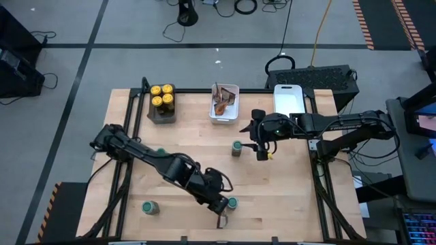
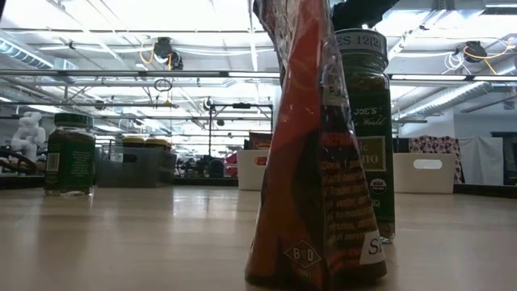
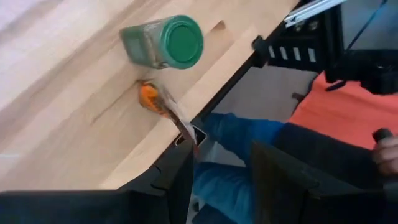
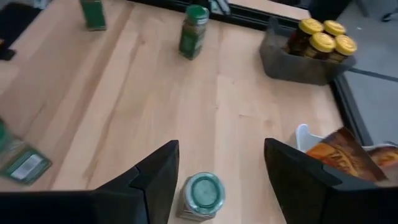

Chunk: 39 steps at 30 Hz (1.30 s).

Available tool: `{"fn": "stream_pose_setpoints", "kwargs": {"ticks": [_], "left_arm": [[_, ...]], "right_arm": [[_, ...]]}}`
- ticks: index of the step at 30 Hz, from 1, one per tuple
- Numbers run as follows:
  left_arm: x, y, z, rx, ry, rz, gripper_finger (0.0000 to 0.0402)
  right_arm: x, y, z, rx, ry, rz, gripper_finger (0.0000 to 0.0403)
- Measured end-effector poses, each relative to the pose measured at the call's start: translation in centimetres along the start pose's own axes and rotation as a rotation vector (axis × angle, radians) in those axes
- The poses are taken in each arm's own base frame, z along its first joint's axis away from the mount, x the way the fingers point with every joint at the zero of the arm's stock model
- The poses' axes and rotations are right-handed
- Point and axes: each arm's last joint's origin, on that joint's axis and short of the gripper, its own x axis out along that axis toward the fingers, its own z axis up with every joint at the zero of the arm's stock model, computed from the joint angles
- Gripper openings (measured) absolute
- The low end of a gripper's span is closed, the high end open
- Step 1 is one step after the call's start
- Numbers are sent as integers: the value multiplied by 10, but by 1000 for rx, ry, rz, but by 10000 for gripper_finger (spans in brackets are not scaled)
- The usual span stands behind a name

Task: Sort spices by type
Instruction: Put the orange seasoning pack into the left white bin

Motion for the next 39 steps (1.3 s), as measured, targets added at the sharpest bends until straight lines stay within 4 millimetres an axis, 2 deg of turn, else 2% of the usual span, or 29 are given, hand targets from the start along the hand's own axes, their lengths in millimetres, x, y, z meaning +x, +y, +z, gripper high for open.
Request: {"fn": "stream_pose_setpoints", "kwargs": {"ticks": [4,10,17,22,28,35,39], "left_arm": [[20,5,-4,-41,15,54,162],[35,16,-6,-53,35,167,162],[52,9,-12,-57,41,89,162],[68,15,-14,-87,53,142,162],[85,17,-13,-78,52,127,162],[93,19,-13,-78,64,134,161],[92,19,-12,-53,69,129,124]], "right_arm": [[0,2,-3,-6,30,38,219],[-1,3,-13,-23,125,57,219],[-2,5,-19,-33,188,83,219],[-3,5,-21,-33,217,90,219],[-3,5,-23,-32,236,94,219],[-3,5,-23,-46,236,95,219],[-3,5,-23,-65,236,98,219]]}}
